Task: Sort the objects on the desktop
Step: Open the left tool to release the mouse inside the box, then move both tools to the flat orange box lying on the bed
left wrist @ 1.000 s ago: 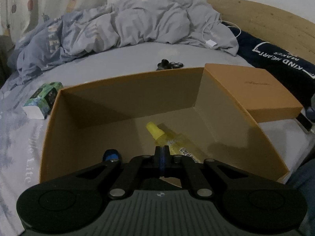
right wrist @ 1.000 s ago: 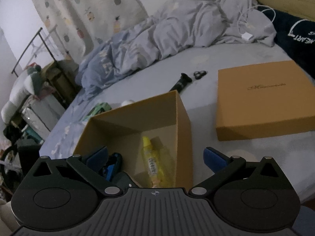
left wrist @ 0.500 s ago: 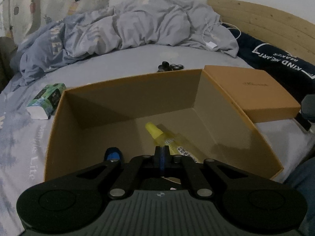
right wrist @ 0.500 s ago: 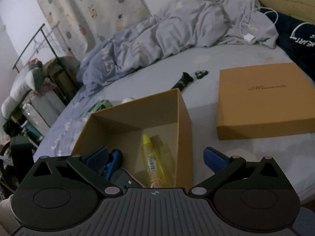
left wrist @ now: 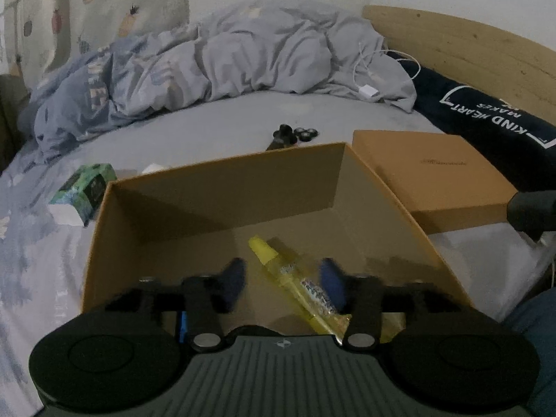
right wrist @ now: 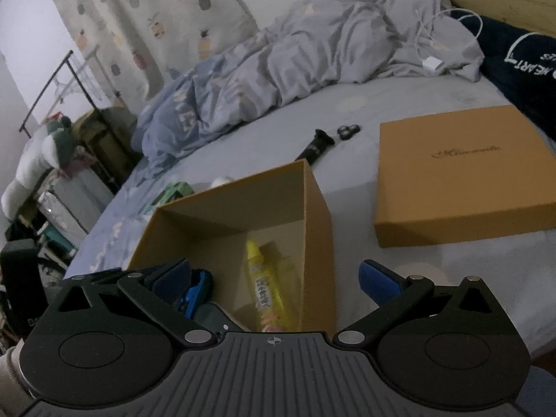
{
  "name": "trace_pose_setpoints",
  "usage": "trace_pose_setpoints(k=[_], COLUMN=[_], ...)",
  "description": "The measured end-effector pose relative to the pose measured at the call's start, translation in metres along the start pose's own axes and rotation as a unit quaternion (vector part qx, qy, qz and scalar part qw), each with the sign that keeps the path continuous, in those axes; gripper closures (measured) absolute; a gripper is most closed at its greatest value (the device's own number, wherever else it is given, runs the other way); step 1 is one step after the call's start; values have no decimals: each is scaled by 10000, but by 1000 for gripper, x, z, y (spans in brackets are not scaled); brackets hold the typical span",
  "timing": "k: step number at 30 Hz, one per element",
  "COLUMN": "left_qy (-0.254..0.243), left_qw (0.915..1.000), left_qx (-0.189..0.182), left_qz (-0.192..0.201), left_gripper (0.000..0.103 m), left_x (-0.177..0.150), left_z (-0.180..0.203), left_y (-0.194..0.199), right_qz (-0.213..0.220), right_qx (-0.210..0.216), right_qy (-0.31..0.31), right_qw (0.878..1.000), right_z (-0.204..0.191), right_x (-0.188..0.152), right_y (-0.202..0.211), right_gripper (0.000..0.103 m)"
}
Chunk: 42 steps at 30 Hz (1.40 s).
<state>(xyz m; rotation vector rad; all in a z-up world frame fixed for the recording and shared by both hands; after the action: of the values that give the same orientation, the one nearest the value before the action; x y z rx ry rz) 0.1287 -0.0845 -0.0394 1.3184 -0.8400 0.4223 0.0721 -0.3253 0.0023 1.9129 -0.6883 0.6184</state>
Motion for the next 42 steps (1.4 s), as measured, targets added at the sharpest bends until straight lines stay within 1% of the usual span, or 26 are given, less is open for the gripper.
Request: trace_pose_setpoints(k=[1,4,6,8,10,15,16,17,25,28,34,39,42], left_qy=[16,52,76,130,176,135,122,113,19,-63,-57,-85,-84], left_qw=[10000,9999,9998,9996,9992,9979,9976,9973,9931,9913,9885,9863,9861], left_qx=[-20,-102,-186,-261,-338,-614,-655,-696,-1115,-1269,-1474,-1597,-1609], left_qz=[18,31,10,65,119,178,184,189,362,355,347,392,393], left_gripper=[37,35,29,17,12,11,8,0,0,0,0,0,0], left_x=[1,5,8,12,18,36,40,45,83,95,118,134,141], left_z=[1,5,9,13,17,34,37,41,81,98,127,148,157], left_y=[0,-1,-3,-3,-3,-4,-5,-6,-17,-28,-54,-74,-90], right_qz=[-1,20,55,99,134,217,241,273,674,874,1186,1270,1203], right_qx=[0,-18,-42,-73,-111,-198,-229,-269,-666,-829,-1083,-1330,-1459], right_qy=[-17,-47,-51,-55,-96,-221,-233,-227,-117,-59,-9,-34,-68], right_qw=[10000,10000,10000,9999,9998,9993,9992,9990,9954,9927,9870,9829,9819], right_z=[1,4,6,8,12,26,30,34,80,101,145,186,210], right_x=[0,2,4,6,10,25,29,34,81,98,127,142,145], right_y=[0,2,3,5,8,17,20,23,48,57,67,62,51], right_gripper=[0,0,0,0,0,0,0,0,0,0,0,0,0])
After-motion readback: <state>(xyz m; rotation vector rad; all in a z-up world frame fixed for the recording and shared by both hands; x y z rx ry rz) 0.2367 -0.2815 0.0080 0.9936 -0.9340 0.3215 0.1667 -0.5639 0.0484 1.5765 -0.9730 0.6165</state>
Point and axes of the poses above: each gripper's, at about its wrist camera, not at the fingertips, and y roughly against the way its jaws point, z to its right, x to its top, the point moved 5 cm from there along -y, roughly the way its jaws point, and after that the axes turned 4 degrees about -x, right-handed, at the moved point
